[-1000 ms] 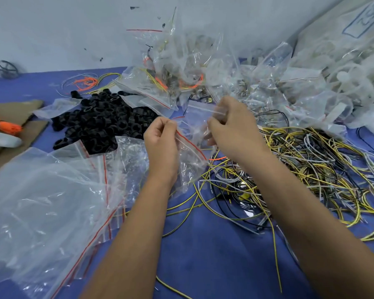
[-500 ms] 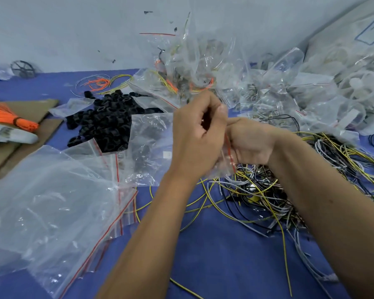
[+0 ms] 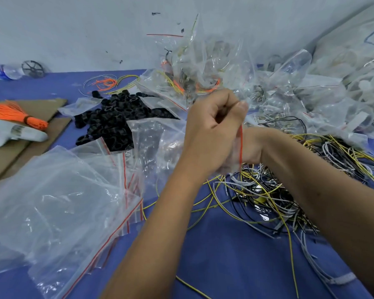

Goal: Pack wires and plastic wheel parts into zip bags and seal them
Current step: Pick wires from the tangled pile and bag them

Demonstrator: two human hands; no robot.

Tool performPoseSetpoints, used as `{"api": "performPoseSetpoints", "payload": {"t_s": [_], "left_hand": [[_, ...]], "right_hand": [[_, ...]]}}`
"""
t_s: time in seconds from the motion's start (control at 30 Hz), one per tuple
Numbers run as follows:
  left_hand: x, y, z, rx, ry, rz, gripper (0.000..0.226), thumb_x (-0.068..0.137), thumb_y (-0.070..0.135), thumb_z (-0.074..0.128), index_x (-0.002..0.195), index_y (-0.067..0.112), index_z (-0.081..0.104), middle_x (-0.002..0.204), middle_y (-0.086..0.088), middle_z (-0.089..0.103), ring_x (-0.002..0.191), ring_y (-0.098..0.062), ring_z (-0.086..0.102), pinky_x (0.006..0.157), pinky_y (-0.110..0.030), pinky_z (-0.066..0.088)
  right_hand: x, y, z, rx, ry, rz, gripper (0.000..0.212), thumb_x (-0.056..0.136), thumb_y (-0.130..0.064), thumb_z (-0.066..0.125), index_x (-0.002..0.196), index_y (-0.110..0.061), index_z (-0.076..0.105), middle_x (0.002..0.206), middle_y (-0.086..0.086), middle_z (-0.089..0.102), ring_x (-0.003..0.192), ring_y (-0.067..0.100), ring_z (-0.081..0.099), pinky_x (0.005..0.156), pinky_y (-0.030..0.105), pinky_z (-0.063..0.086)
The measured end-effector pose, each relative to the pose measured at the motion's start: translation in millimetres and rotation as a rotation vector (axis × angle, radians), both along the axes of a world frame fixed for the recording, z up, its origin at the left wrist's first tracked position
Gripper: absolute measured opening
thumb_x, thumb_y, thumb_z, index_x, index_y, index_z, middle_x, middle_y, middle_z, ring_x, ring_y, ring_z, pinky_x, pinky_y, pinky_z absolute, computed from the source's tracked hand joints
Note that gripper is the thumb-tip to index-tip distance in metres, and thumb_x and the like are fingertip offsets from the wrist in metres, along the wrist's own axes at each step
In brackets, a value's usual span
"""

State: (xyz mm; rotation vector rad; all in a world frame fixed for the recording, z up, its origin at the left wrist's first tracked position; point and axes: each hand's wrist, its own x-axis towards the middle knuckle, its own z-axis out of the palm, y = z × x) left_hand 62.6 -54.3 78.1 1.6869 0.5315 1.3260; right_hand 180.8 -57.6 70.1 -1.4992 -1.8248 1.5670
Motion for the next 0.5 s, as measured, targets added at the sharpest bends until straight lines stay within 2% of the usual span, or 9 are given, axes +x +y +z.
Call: {"api": "performPoseSetpoints", "payload": {"t_s": [0.03,0.07,0.1,0.13,0.2,0.3,0.37,0.43,0.5], "left_hand": [[0.4,0.8,0.9,-0.007,-0.008,-0.012,0.030,0.095,0.005,0.059,0.066,0.005,0.051,0.056,-0.004,0.044,0.055,-0.012,0.041,0.055,-0.027,0.035],[0.8,2.3,1.1,-0.002,-0.014,-0.013,0.031,0.095,0.005,0.059,0.066,0.008,0.051,0.056,0.001,0.045,0.054,-0.009,0.042,0.054,-0.024,0.035],[1.2,4.4,0.1,0.010,-0.009,0.005,0.032,0.095,0.006,0.060,0.065,0.011,0.050,0.056,0.003,0.044,0.054,-0.009,0.041,0.054,-0.025,0.035],[1.4,7.3,-3.0,0.027,0.004,0.039,0.033,0.094,0.008,0.060,0.064,0.012,0.048,0.056,0.003,0.042,0.055,-0.010,0.040,0.055,-0.027,0.034],[-0.2,15.6,-15.9,0.033,0.013,0.144,0.033,0.093,0.011,0.060,0.064,0.009,0.045,0.058,-0.003,0.040,0.058,-0.013,0.039,0.056,-0.032,0.034],[-8.7,32.5,-46.3,-0.094,-0.058,0.332,0.036,0.095,0.007,0.059,0.063,0.007,0.044,0.058,-0.001,0.040,0.059,-0.012,0.038,0.056,-0.032,0.034],[-15.9,44.1,-63.2,-0.296,-0.193,0.422,0.040,0.098,0.003,0.058,0.061,0.013,0.044,0.054,0.004,0.039,0.054,-0.012,0.035,0.052,-0.031,0.030],[-23.5,55.1,-73.3,-0.498,-0.401,0.533,0.043,0.098,-0.002,0.055,0.060,0.016,0.044,0.050,0.010,0.036,0.051,-0.007,0.031,0.050,-0.027,0.026],[-31.4,60.7,-78.1,-0.565,-0.546,0.671,0.045,0.096,-0.006,0.052,0.060,0.017,0.040,0.046,0.017,0.032,0.047,-0.001,0.027,0.047,-0.019,0.024]], "right_hand": [[-0.9,-2.4,3.5,-0.026,0.019,0.012,0.021,0.085,0.019,0.054,0.065,0.017,0.061,0.064,0.032,0.058,0.069,0.045,0.063,0.058,0.023,0.037],[-3.2,-2.1,2.8,-0.059,0.026,0.028,0.017,0.084,0.015,0.055,0.080,0.031,0.052,0.077,0.047,0.053,0.078,0.062,0.057,0.060,0.024,0.035],[-7.0,-3.4,3.7,-0.035,-0.018,0.043,0.025,0.081,0.011,0.057,0.083,0.034,0.047,0.079,0.047,0.052,0.075,0.061,0.056,0.060,0.023,0.034],[-7.0,-1.0,0.1,0.010,-0.058,0.027,0.022,0.076,0.006,0.056,0.074,0.028,0.051,0.069,0.034,0.055,0.065,0.043,0.059,0.055,0.021,0.035],[-4.6,3.2,-3.3,0.088,-0.172,0.040,0.025,0.076,0.002,0.057,0.053,-0.008,0.062,0.052,0.000,0.059,0.049,0.008,0.054,0.050,0.016,0.040],[1.4,5.4,3.6,0.262,-0.265,0.053,0.027,0.084,0.007,0.063,0.073,-0.017,0.068,0.062,-0.008,0.069,0.056,0.002,0.060,0.055,0.020,0.049],[7.5,12.6,3.4,0.387,-0.113,-0.159,0.033,0.087,0.012,0.054,0.081,-0.014,0.073,0.067,-0.002,0.071,0.054,0.008,0.061,0.049,0.021,0.048],[7.3,25.2,0.1,0.458,0.219,-0.533,0.032,0.088,0.014,0.047,0.089,-0.006,0.072,0.070,0.007,0.071,0.048,0.014,0.059,0.041,0.022,0.044],[7.5,45.7,-11.9,0.528,0.267,-0.768,0.030,0.089,0.011,0.042,0.091,-0.005,0.067,0.070,0.012,0.069,0.042,0.015,0.055,0.038,0.022,0.040]]}}
